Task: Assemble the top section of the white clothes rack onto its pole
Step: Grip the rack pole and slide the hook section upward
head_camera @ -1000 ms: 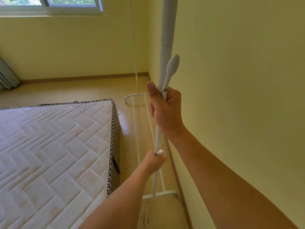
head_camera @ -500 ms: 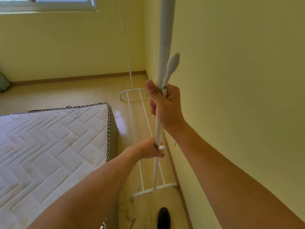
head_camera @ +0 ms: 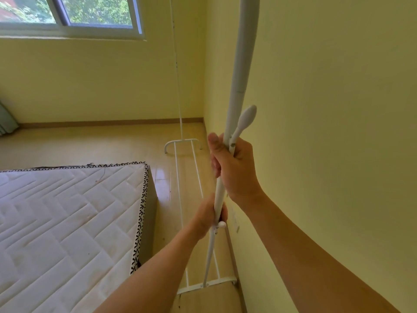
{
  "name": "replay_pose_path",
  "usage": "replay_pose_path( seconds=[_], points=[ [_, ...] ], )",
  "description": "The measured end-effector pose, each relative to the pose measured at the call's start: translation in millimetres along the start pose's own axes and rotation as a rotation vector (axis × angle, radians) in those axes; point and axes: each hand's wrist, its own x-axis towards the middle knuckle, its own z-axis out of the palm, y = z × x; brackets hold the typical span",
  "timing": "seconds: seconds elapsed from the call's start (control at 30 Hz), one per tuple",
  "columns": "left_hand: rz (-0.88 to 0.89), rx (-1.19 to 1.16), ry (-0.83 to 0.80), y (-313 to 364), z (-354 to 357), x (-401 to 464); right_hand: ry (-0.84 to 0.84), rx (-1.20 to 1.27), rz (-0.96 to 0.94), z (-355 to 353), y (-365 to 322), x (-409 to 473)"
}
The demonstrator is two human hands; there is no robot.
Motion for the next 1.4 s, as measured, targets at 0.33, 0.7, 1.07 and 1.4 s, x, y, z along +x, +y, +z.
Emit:
replay_pose_path(
  seconds=[0.33,0.7,1.07,1.4],
  points=[
    [-0.159,-0.299,0.29,-3.8,24.0,-5.7,0.382,0.082,-0.017,30.3,-62.0,-0.1],
    [-0.224,-0.496,0.538,5.4,27.8,-27.0,0.36,0.16,-0.085,41.2,-68.1,-2.0],
    [-0.191,-0.547,0.656,6.3,15.4,7.9,0.244,0.167,-0.098,43.7,-47.0,34.6],
    [-0.139,-0.548,0.781,5.2,-1.0,64.4,0.159,0.171,-0.09,39.5,-17.2,84.4]
  ],
)
